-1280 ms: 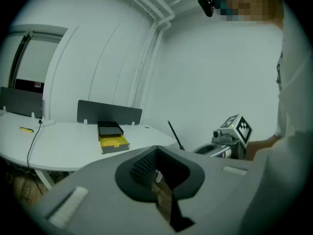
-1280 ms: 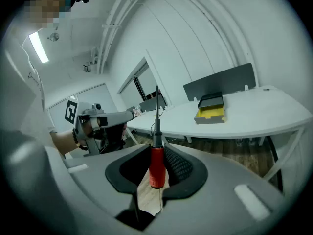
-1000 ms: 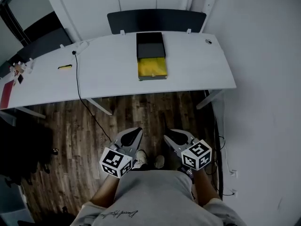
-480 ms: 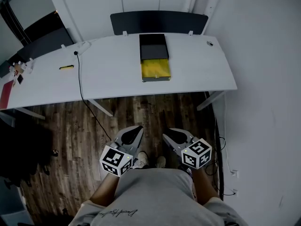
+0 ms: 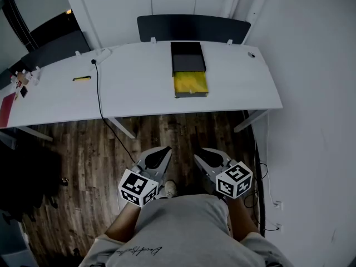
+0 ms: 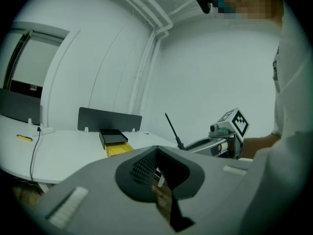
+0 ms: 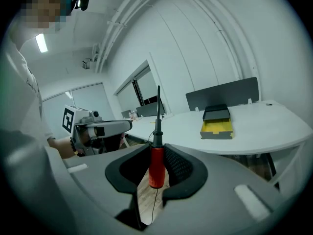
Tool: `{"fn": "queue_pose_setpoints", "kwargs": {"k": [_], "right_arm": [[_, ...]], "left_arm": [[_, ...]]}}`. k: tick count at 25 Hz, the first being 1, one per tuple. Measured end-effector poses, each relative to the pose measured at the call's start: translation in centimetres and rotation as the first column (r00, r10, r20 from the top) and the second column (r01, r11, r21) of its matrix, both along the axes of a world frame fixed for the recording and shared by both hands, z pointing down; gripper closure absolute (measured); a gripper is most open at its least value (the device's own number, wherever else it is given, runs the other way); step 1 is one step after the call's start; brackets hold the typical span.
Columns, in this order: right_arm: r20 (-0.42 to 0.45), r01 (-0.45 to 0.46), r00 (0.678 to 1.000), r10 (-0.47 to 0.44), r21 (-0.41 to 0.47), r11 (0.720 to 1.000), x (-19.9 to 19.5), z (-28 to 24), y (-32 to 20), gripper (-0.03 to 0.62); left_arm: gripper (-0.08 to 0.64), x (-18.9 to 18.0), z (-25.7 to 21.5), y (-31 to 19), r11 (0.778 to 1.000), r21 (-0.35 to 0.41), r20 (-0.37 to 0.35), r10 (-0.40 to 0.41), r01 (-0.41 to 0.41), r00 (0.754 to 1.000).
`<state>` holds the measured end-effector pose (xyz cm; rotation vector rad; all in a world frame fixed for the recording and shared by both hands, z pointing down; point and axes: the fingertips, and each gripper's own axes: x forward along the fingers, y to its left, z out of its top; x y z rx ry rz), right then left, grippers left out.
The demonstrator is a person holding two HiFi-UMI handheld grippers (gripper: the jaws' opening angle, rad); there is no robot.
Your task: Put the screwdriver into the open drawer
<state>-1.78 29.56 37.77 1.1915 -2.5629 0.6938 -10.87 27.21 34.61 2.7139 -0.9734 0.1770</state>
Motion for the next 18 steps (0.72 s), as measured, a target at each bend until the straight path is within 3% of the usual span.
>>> {"fn": "queue_pose_setpoints", "kwargs": {"k": [18], "right_arm": [[-0.006, -0.021, 1.0, 0.021, 0.017, 1.0, -0.6, 0.0, -2.5, 0.486]], "left_arm": [[0.56, 0.1, 0.4, -3.0, 0.999, 0.006, -0.003, 0.051, -0.051, 0.999]]}}
